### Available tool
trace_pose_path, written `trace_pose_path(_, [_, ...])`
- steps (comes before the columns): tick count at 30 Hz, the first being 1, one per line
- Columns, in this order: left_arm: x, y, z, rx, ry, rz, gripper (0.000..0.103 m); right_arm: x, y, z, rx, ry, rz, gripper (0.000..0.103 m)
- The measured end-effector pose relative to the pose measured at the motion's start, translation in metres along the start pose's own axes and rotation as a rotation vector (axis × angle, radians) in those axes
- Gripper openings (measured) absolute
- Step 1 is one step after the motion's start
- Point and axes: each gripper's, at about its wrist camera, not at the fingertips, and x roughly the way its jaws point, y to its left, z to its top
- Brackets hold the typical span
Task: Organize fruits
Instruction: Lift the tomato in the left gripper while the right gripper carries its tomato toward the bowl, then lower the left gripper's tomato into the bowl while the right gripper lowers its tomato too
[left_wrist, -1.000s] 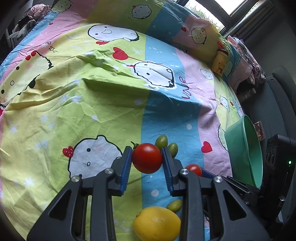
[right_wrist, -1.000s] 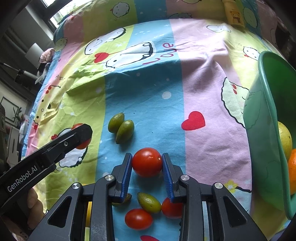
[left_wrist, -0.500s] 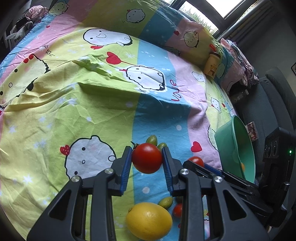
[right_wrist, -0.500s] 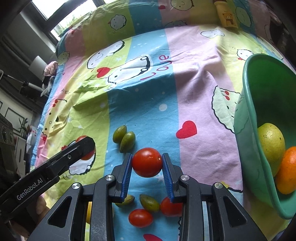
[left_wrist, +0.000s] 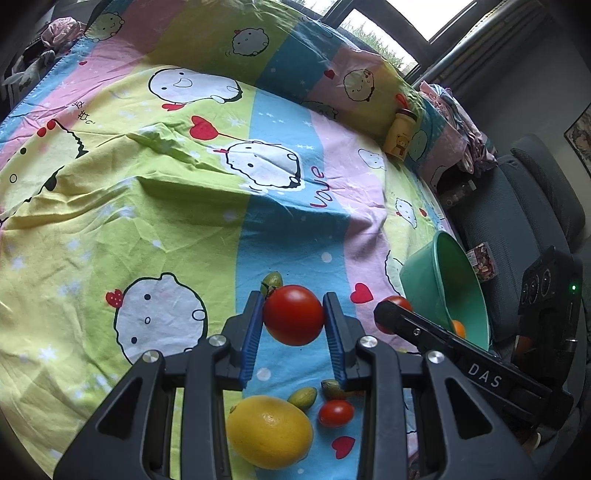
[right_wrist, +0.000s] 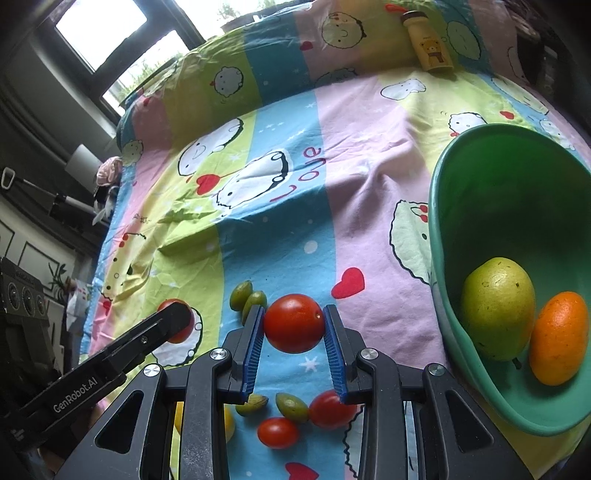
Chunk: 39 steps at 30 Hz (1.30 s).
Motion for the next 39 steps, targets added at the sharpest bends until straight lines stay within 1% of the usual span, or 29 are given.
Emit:
trace_pose_path(7, [-0.006, -0.020, 0.000, 0.046, -0.022, -0.047, 0.032, -0.018, -0.007, 0.002, 0.024, -0.057, 0.018, 0.033])
trace_pose_path(13, [-0.007, -0.043, 0.001, 0.103, -0.039, -0.063, 0.032, -0.041, -0.016, 0.003, 0.053, -0.135, 0.039, 0.033])
trace_pose_path(19, [-0.003, -0.064, 0.002, 0.150, -0.050, -0.085, 0.032, -0.055, -0.033, 0.007, 0.098, -0.185, 0.029, 0.033])
trace_pose_path(23, [0.004, -0.077, 0.003, 0.182, -0.041, -0.097, 0.032, -0.063, -0.047, 0.007, 0.134, -0.205, 0.040, 0.033])
trace_pose_path(30, [0.017, -0.102, 0.003, 0.231, -0.025, -0.107, 0.032, -0.080, -0.071, 0.007, 0.203, -0.260, 0.032, 0.033])
trace_pose_path(39, [0.034, -0.132, 0.001, 0.282, -0.005, -0.139, 0.032, -0.091, -0.103, 0.006, 0.294, -0.299, 0.000, 0.034])
